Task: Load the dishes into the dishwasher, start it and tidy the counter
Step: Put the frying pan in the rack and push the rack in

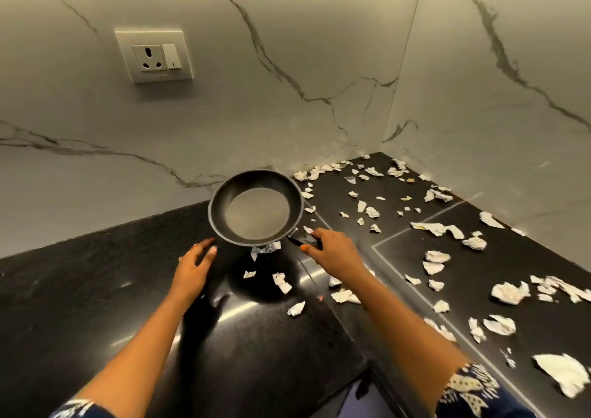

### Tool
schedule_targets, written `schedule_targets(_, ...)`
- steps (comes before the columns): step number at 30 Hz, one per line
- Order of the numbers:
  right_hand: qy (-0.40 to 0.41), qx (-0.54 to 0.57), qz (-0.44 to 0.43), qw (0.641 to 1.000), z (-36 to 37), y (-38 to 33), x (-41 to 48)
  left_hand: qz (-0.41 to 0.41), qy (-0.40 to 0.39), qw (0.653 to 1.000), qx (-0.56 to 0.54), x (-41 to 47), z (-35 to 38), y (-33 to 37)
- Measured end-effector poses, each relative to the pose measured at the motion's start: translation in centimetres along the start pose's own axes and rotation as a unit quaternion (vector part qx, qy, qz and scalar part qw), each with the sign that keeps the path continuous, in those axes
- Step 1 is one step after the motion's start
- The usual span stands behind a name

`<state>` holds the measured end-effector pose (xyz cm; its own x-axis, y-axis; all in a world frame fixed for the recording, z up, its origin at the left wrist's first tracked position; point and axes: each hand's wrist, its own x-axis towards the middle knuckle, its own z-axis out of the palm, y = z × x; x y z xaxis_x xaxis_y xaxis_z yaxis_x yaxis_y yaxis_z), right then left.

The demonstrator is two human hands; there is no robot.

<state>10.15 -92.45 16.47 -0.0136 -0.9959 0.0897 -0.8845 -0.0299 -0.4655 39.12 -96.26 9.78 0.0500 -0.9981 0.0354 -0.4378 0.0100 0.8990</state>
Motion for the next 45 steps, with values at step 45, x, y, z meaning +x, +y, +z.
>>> schedule_targets(45,0.086,0.511,0.527,0.673,6.8,-5.9,-114.6,-0.227,-0.655,0.720,-0.009,-84.0,6.3,-4.1)
